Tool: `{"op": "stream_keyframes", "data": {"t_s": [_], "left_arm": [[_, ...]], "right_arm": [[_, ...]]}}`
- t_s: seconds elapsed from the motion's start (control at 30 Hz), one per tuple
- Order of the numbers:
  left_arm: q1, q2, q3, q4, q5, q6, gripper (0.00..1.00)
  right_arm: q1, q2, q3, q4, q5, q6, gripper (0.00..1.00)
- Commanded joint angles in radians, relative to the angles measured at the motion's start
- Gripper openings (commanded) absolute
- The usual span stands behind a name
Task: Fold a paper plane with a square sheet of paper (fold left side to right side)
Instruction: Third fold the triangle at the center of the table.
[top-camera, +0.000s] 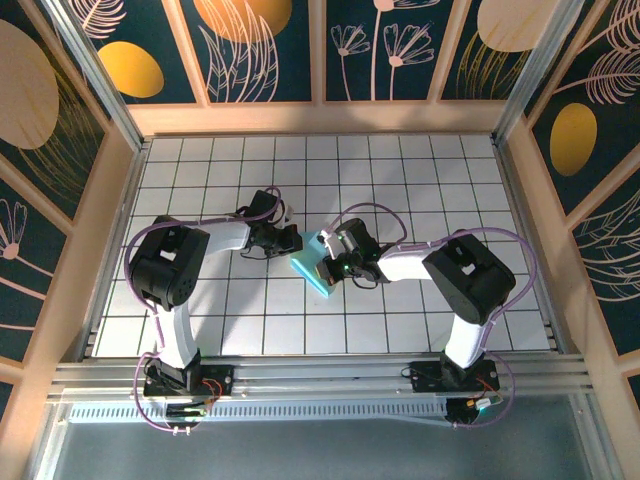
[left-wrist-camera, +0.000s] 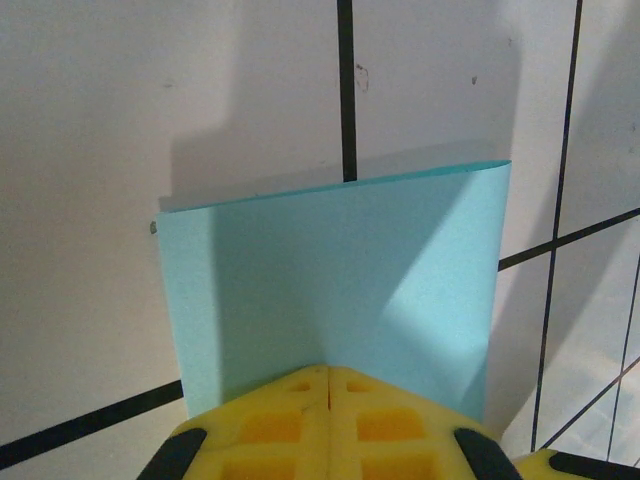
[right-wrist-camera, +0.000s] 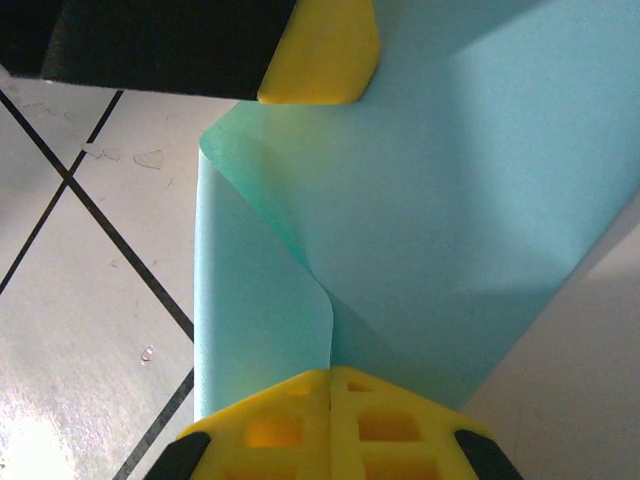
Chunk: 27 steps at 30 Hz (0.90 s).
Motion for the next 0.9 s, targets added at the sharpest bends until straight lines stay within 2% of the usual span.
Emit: {"op": "stream_keyframes", "data": {"t_s": [0.0,0.87], "left_arm": [[-0.008,0.037,-0.006,-0.032,-0.040,0.000,0.00],[-0.013,0.033,-0.009,-0.028,-0.049,-0.008,0.00]], "right_arm": [[-0.001,-0.044,0.015,-0.027,-0.024,0.024,0.00],[0.004,-0.010,0.030,-0.014,0.002,0.019,0.00]]}}
